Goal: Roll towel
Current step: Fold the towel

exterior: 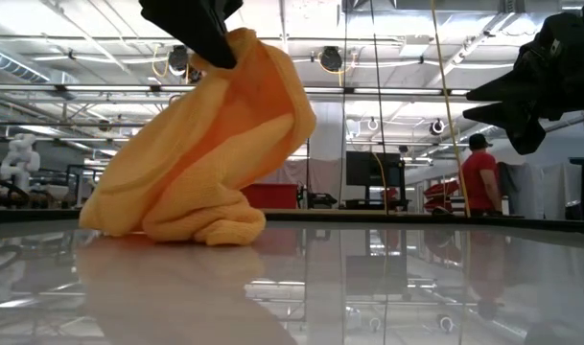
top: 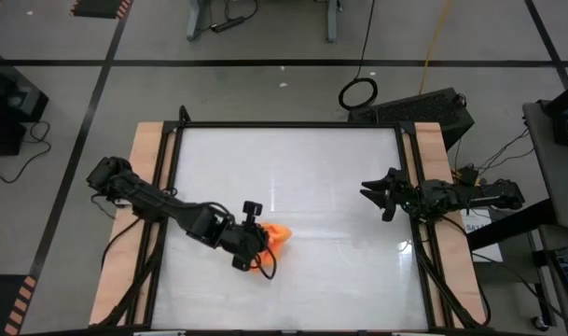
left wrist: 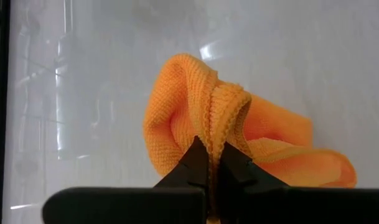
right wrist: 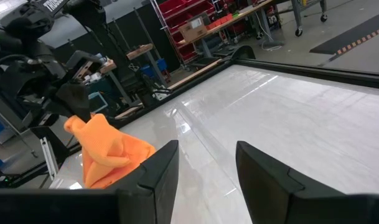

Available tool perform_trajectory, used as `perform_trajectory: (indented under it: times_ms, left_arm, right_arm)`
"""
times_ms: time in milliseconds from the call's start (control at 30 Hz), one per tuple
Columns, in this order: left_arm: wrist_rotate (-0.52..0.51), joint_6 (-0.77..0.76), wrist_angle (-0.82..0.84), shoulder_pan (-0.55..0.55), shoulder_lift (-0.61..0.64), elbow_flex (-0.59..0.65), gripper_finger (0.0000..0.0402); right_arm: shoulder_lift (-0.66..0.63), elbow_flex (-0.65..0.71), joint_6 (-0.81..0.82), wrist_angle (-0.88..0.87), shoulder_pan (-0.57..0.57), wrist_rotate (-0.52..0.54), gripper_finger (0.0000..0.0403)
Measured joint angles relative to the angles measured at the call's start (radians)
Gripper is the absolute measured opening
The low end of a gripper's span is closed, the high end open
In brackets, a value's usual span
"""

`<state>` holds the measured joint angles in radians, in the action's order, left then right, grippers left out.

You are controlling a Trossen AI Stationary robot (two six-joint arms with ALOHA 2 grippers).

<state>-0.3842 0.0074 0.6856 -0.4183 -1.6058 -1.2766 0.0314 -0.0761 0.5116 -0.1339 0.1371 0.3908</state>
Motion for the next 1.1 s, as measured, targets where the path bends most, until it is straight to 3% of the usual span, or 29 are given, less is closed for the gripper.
perform_trajectory:
  times_ms: [467, 867, 1100]
  left_arm:
    - [0.006, 0.014, -0.035, 0.0, 0.0, 0.0, 0.0009]
    - [0.005, 0.155, -0.173, 0.005, 0.0, -0.07, 0.0009]
    - [0.005, 0.307, -0.344, 0.007, 0.0, -0.137, 0.0009]
  right_arm:
    - [0.0, 0.0, 0.0, 0.0, 0.0, 0.0, 0.0151]
    - [0.0, 0.0, 0.0, 0.0, 0.0, 0.0, 0.0151]
    - [0.0, 0.0, 0.0, 0.0, 0.0, 0.0, 0.0151]
